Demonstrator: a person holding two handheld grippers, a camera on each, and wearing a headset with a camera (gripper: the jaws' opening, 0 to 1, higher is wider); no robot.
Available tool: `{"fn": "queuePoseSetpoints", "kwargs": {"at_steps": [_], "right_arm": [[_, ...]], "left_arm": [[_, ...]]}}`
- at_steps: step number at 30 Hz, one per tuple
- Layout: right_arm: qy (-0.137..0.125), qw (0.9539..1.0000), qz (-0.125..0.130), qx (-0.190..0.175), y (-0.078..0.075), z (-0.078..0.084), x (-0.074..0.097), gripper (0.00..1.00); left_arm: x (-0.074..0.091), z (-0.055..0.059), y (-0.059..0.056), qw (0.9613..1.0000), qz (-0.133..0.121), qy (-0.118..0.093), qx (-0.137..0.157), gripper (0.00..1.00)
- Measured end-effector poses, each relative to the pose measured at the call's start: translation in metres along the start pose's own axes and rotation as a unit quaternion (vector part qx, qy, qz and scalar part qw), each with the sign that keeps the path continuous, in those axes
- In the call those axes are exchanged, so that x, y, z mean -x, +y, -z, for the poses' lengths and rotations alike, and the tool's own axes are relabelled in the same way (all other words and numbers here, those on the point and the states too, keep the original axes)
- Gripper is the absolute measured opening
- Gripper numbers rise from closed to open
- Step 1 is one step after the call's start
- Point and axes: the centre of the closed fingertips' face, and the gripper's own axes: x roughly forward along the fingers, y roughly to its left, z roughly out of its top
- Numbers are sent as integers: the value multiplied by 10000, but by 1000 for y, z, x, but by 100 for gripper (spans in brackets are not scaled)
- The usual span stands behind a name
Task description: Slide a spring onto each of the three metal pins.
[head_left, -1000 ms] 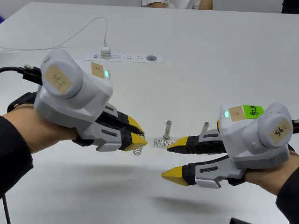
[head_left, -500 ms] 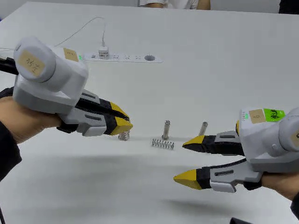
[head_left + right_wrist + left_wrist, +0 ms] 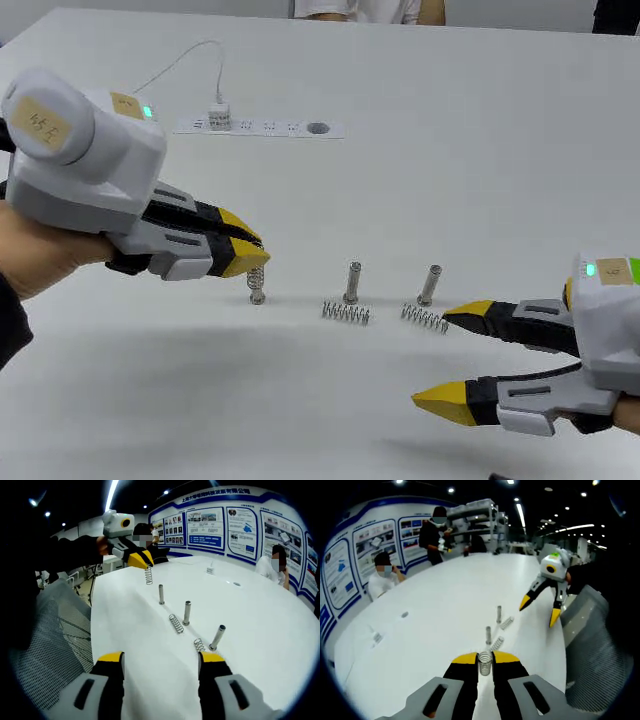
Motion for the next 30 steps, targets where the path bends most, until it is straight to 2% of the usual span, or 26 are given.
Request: {"fn": "queuePoseSetpoints", "kwargs": {"at_steps": [6,11,19,24,30], "right_arm": [[1,9996,251,-133,-12,10,14,65],[-73,9991,341,-245,-18,12,23,72],[-6,9983,501,-287,-26,17,29,76],[-13,9976,603,-342,-31,18,33,77],[-14,9974,618,-375,-30,19,34,77]], "left_arm": [[1,-1,9,9998,-93,-71,140,10],[0,-2,16,9995,-161,-121,245,10],[-4,0,25,9991,-264,-99,316,10],[-9,-1,28,9990,-273,-95,345,10],[-15,0,28,9991,-248,-60,349,10]]}}
